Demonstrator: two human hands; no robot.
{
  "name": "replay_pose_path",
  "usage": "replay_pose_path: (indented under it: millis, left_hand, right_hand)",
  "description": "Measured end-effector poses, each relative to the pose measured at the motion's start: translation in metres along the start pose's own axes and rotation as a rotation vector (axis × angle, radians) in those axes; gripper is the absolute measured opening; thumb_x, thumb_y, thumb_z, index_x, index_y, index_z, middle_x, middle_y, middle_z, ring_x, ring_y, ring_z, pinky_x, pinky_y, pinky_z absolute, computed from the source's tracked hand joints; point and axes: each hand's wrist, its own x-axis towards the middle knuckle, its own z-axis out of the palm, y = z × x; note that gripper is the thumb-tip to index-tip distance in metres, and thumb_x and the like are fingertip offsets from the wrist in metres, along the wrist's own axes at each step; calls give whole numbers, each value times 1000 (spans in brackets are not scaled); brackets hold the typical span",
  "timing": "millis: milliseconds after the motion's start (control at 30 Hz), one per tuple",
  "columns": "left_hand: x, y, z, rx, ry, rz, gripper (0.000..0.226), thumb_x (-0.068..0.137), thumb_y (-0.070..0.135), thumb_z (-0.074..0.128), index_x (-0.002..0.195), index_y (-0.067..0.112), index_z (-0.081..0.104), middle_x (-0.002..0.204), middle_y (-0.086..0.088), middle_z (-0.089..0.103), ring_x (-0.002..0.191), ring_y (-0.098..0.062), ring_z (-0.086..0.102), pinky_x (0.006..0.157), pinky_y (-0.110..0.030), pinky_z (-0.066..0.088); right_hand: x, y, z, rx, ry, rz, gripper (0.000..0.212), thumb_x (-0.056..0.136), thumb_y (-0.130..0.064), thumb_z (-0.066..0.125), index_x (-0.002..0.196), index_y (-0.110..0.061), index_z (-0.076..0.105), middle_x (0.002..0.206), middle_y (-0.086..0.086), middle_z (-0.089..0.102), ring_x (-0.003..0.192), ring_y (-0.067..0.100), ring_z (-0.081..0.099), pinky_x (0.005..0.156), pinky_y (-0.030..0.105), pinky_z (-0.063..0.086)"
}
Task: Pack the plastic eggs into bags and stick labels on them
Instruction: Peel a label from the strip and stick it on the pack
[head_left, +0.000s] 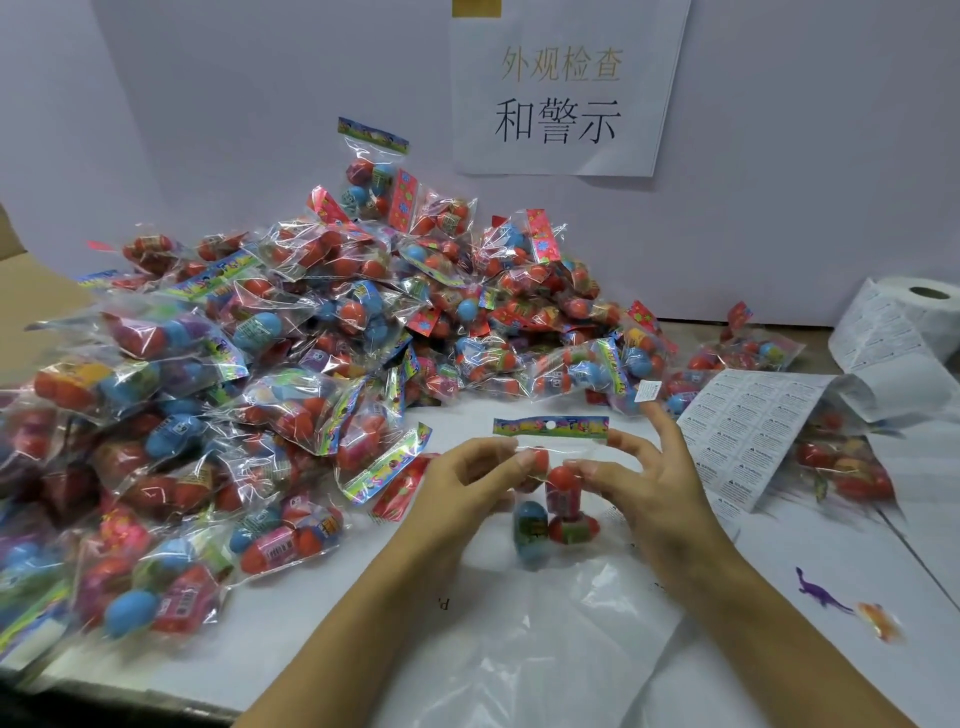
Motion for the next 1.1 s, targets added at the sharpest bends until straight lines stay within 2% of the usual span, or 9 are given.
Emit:
replay_pose_path:
  millis: [133,267,433,600,700,800,967,1033,1100]
  left_hand:
    - [-2,2,2,-141,-29,11,22,75,30,81,90,13,81,92,-12,77,84,-20,71,79,-30,60]
    - [-3,4,1,-83,46,73,2,83,11,79,85,11,80,91,-14,78,84,-21,73,73,-26,59]
    - [-3,4,1,-5,71,104,17,89,4,74,82,20,79,87,-6,78,88,-20,75,81,-33,60]
    - [-2,5,4,-95,49,15,4,92,23,75,91,24,78,87,0,77,87,-17,74,73,-29,58]
    - [-3,5,4,-165,-17,-71,34,78,43,84,106,27,73,98,-5,78,95,-23,75,78,-37,62]
    - [-6,3,4,-240,-168,-128,58,75,25,89,124,14,61,110,-19,75,102,-39,74,88,-52,61]
    - [-8,2,7,-96,-266,-77,57,72,14,89,124,15,66,112,-21,75,106,-42,72,96,-54,57]
    - [-8,1,7,-117,-251,-62,55,75,8,85,125,11,64,110,-23,75,103,-43,73,93,-52,59]
    - [-7,2,5,-155,-243,-51,53,78,5,83,126,9,62,107,-24,75,101,-41,74,85,-43,62]
  right_hand:
    - [-3,-2,3,18,-46,-18,90,76,-17,85,137,-55,32,125,-5,60,99,12,74,93,40,56]
    - [-8,-6,6,-35,-120,-33,109,59,-43,93,147,-51,28,127,-12,57,103,7,72,82,28,59]
    - [-11,-5,12,-40,-133,-62,109,61,-28,87,150,-46,26,128,-14,52,98,15,74,72,21,59]
    - [-12,-6,14,45,-75,-97,99,68,-18,84,146,-45,29,122,-9,56,93,14,75,67,20,58]
    - [-11,-5,13,83,-12,-134,89,78,-5,81,136,-52,33,121,-7,57,94,13,75,67,18,57]
    - [-9,-6,10,100,46,-150,98,78,-7,81,149,-43,25,126,-9,54,95,10,75,68,17,57]
    - [-7,-4,7,104,81,-170,94,73,-16,88,138,-52,29,128,-12,54,96,9,74,68,14,56]
    - [-8,-5,7,90,66,-147,99,64,-29,94,137,-55,31,127,-16,54,98,7,74,69,15,56]
    - [-8,-6,8,105,67,-126,89,59,-45,90,132,-55,41,125,-18,57,103,7,72,78,21,56]
